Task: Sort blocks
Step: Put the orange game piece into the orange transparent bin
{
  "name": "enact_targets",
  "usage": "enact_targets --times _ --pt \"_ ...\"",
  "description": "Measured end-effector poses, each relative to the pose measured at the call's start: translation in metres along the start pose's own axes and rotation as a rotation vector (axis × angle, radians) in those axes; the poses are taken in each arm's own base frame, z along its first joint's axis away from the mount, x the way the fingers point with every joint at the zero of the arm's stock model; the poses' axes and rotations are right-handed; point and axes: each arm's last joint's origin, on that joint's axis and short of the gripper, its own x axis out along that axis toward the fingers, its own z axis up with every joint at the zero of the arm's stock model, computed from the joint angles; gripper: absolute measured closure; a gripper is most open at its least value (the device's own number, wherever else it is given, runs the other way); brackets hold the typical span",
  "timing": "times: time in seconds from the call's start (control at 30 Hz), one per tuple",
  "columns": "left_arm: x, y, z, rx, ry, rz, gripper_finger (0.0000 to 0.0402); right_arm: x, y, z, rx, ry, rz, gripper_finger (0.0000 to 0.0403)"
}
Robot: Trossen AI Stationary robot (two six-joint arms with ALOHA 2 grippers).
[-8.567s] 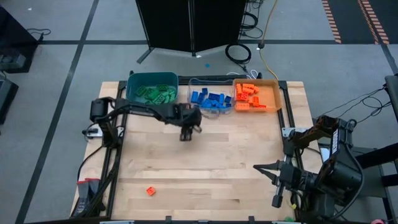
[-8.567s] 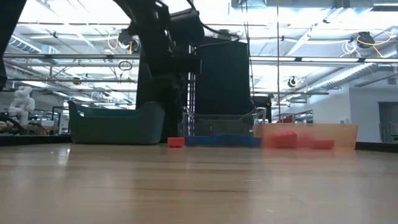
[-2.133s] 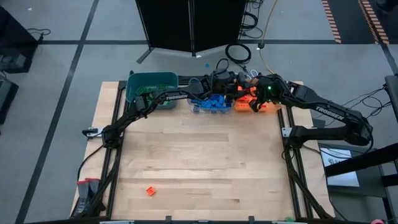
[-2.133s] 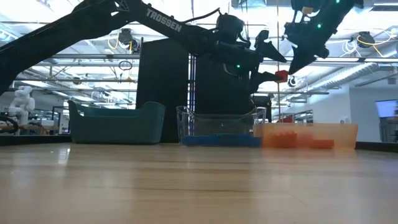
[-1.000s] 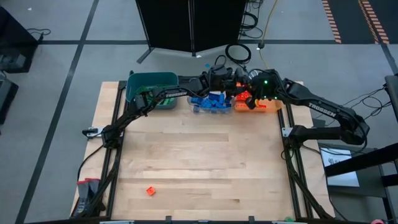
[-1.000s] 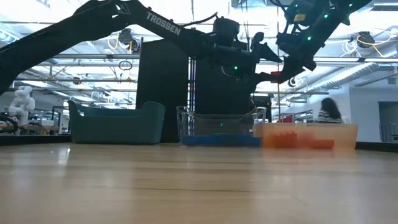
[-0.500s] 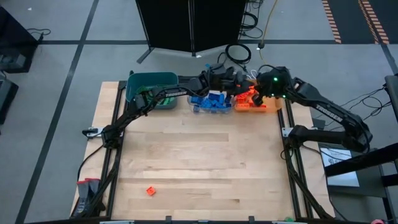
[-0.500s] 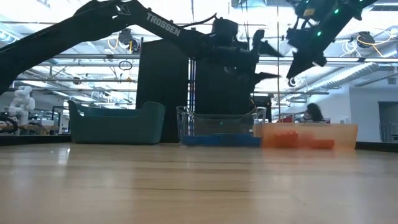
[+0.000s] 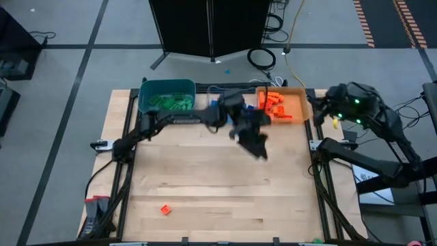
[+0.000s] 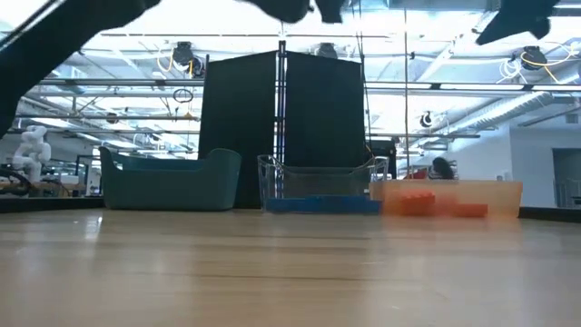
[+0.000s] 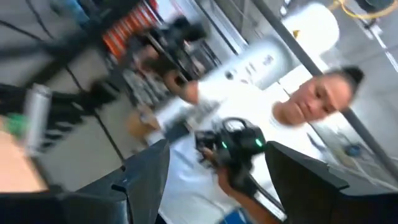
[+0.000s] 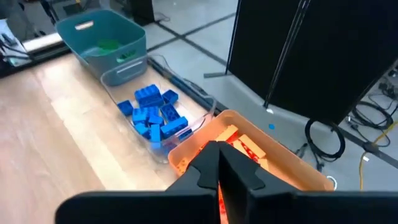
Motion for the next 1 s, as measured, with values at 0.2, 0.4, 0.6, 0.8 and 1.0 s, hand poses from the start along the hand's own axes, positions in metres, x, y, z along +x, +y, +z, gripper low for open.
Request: enact_targets --times 0.2,0.4,0.6,0.8,1.0 --pt "0.089 -0.024 -0.042 -0.141 0.25 -0.091 0.0135 -0.023 -0.001 -0.017 0.029 -0.001 0.005 0.0403" --pt "0.104 -0.082 -0.083 -0.293 0.406 -0.04 0.0135 -0.028 0.002 -0.023 0.03 0.02 0.104 0.0403" --pt "0.092 -0.167 -0.142 -0.234 0.514 0.631 0.0135 -0.028 0.005 -0.023 0.006 0.021 0.189 0.0403" --pt "0.112 -0.223 -0.181 -0.097 0.29 1.264 0.0135 -0.028 0.005 -0.024 -0.019 0.032 0.206 0.0403" --pt "0.135 -0.232 -0.23 -0.276 0.158 1.487 0.0135 -0.028 0.005 -0.024 -0.004 0.033 0.206 0.0403"
